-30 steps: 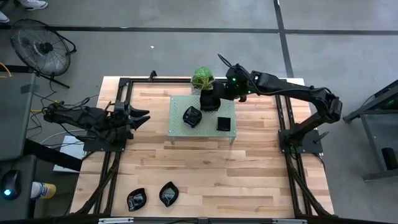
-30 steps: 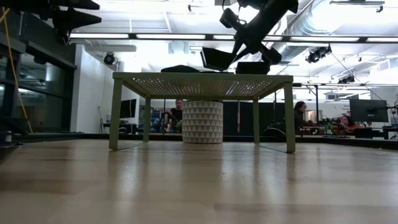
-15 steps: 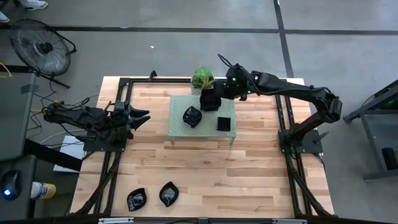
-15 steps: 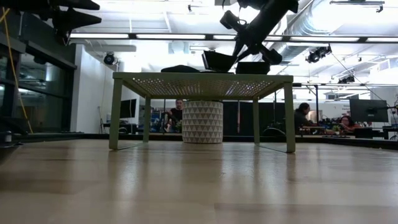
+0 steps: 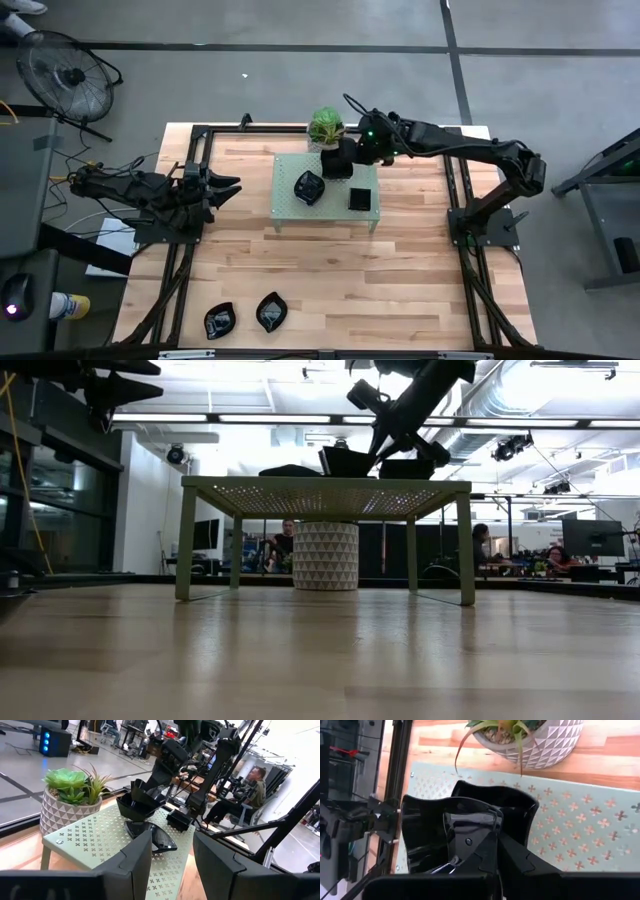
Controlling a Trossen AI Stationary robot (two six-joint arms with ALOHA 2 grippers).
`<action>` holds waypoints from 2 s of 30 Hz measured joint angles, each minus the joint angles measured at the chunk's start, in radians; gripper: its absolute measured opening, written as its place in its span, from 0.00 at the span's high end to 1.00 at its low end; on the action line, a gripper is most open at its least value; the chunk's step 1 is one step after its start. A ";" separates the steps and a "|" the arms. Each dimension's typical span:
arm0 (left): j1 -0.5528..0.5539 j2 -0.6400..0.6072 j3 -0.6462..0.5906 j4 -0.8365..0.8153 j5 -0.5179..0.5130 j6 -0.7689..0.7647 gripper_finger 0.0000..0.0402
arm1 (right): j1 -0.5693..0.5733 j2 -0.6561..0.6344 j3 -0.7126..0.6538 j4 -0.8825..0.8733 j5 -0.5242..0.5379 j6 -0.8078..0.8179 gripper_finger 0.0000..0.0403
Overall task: Pick & Place Mini shaped plates
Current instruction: Stack the black distorted square plate on the other black distorted square plate on the shelf, then stack the black leaf plate on the other black leaf plate on the shelf
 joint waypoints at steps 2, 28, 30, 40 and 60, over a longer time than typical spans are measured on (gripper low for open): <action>0.000 0.000 0.000 0.000 0.000 -0.007 0.64 | 0.000 0.000 0.000 0.000 0.007 0.000 0.96; 0.000 0.000 0.000 0.000 0.033 -0.007 0.64 | -0.001 -0.051 -0.001 -0.057 -0.028 -0.161 0.69; 0.000 0.000 0.000 0.000 0.033 -0.007 0.64 | -0.001 -0.051 -0.001 -0.079 -0.028 -0.178 0.69; 0.000 0.000 0.000 0.000 0.033 -0.015 0.64 | -0.001 -0.056 -0.001 -0.062 -0.047 -0.232 0.66; 0.000 0.000 0.000 -0.001 0.033 -0.087 0.64 | -0.006 -0.244 -0.001 -0.103 -0.005 -0.335 0.47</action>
